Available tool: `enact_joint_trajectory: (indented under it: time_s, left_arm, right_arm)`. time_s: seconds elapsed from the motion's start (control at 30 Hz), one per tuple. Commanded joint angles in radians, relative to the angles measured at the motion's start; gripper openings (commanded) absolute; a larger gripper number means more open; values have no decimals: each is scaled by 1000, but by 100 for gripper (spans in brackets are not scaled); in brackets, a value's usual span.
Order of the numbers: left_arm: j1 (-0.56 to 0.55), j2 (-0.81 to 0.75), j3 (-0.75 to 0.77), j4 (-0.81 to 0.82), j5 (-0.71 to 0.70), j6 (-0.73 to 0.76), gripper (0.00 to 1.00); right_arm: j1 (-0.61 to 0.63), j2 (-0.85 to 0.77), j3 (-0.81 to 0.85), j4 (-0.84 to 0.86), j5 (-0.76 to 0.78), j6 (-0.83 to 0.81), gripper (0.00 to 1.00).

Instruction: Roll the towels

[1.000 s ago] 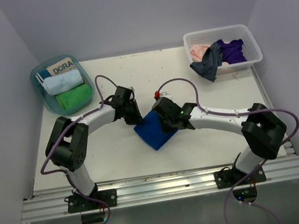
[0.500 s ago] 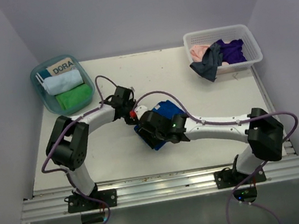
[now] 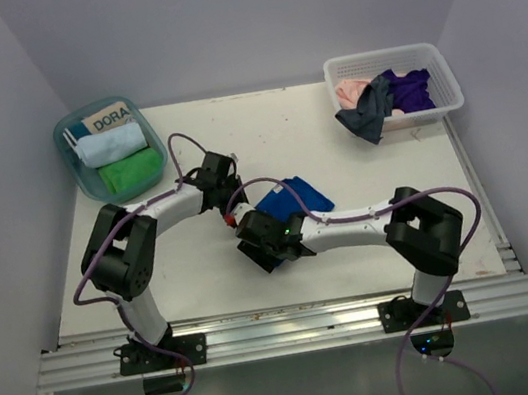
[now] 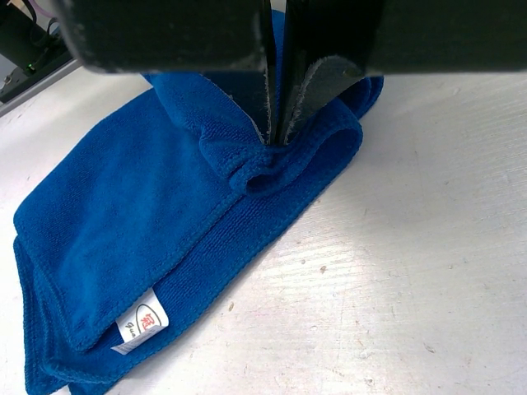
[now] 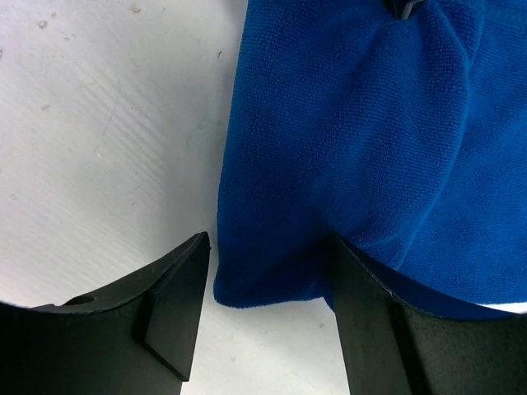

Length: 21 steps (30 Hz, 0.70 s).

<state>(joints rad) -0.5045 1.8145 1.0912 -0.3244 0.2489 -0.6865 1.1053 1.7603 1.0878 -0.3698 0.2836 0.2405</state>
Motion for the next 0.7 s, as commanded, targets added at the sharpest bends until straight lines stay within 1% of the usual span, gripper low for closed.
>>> enact_joint_trajectory:
  time_s: [0.0, 0.23, 0.33, 0.37, 0.47, 0.5, 0.57, 0.6, 0.67]
  left_arm:
    - [6, 19, 26, -8, -14, 30, 9]
    - [26, -9, 39, -41, -22, 31, 14]
    - [43, -37, 49, -61, -13, 42, 16]
    - [49, -55, 50, -67, -8, 45, 17]
    - [75, -105, 44, -88, 3, 53, 21]
    - [89, -118, 42, -99, 3, 56, 23]
    - [104, -159, 38, -113, -3, 58, 27]
    - [119, -173, 38, -123, -3, 59, 35]
    - [132, -210, 33, -128, -8, 62, 49]
  right_arm:
    - [1, 24, -26, 43, 34, 2, 63]
    - [1, 73, -63, 77, 43, 46, 62]
    - [-2, 74, -75, 94, 42, 52, 47]
    - [-2, 73, -75, 98, 40, 51, 34]
    - [-5, 53, -78, 114, 8, 40, 18]
    - [-7, 39, -78, 117, -4, 37, 10]
    - [-10, 25, -66, 108, -29, 19, 4]
    - [-10, 16, -66, 111, -41, 16, 0]
    - [-19, -18, -74, 129, -95, 6, 0]
